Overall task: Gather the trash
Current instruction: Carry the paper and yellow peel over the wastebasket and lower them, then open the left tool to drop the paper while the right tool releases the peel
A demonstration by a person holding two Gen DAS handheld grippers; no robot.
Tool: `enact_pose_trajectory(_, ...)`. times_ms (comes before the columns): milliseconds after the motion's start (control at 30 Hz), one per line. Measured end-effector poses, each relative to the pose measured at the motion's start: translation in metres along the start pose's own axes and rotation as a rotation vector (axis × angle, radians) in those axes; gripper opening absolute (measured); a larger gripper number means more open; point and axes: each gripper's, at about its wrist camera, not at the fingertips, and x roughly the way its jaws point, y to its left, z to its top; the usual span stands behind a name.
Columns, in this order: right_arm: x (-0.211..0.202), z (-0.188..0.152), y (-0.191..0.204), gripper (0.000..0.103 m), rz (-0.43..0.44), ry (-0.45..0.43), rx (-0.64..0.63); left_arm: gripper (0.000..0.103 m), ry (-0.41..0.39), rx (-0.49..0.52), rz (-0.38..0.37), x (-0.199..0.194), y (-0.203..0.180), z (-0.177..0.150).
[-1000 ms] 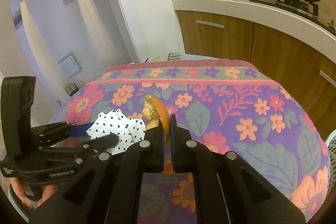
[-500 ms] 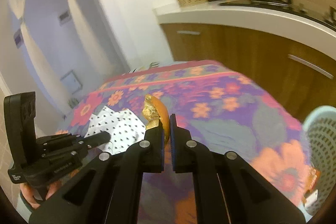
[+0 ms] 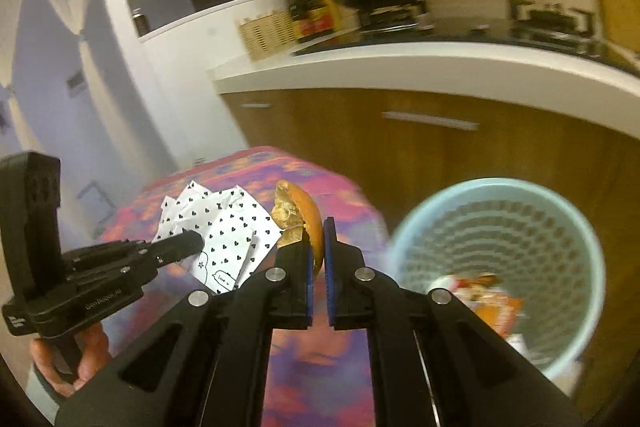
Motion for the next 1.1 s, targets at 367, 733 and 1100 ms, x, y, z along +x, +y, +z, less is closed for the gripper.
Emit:
enact_pose_trajectory(367,-0.017,-0.018,-0.094,0.003,-0.183,0.038,0.154,0.002,0.044,0.1,-0.106,0.055,-0.085,0.007)
enact_pose_trajectory(733,0.005,-0.027,-0.153,0.008,-0.23,0.17,0.307,0.002,0.108,0.182,-0.104,0.093,-0.124,0.011)
enact_pose_trajectory(1100,-0.018,-0.031,-0.157,0.016,-0.25,0.131,0.339,0.032,0.112,0.185,-0.134,0.107,-0.134,0.011)
